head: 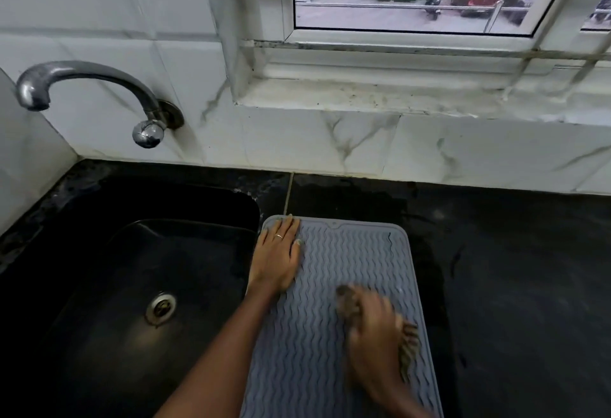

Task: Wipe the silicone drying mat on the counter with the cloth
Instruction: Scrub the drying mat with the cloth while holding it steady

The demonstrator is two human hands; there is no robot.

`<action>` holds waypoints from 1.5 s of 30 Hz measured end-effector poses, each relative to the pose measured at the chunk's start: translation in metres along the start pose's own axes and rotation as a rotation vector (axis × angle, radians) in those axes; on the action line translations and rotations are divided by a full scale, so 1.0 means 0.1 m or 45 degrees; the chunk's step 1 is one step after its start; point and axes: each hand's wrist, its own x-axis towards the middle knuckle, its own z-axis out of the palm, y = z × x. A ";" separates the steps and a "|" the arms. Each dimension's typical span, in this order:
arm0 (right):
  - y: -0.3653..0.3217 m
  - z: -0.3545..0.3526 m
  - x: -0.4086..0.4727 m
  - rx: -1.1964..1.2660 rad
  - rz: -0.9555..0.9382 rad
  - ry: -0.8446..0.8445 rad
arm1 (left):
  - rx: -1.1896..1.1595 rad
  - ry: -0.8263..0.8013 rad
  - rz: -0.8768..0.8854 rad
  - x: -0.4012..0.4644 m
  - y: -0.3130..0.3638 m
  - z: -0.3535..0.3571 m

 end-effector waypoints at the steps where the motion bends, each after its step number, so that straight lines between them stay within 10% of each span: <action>1: -0.07 0.01 0.18 0.198 0.032 0.116 | -0.009 0.005 -0.003 0.00 -0.01 0.00; 3: -0.24 0.05 0.58 0.301 -0.112 0.229 | -0.045 0.005 -0.013 0.01 -0.01 -0.01; 8: -0.30 0.54 0.87 -0.374 -0.435 -0.454 | -0.035 0.006 -0.033 0.04 -0.02 -0.01; 20: -0.03 0.47 1.54 -0.535 -0.825 -0.513 | -0.046 -0.015 -0.033 0.02 -0.02 -0.01; 27: -0.37 0.40 1.77 -0.162 -0.378 -0.311 | -0.035 0.016 -0.008 -0.01 0.01 -0.05; 35: 0.05 0.42 0.95 -0.421 -0.809 -0.399 | 0.018 -0.009 -0.013 0.02 0.01 -0.03; 45: -0.09 0.57 1.87 -0.330 -0.332 -0.175 | 0.019 -0.024 -0.014 -0.01 0.01 -0.03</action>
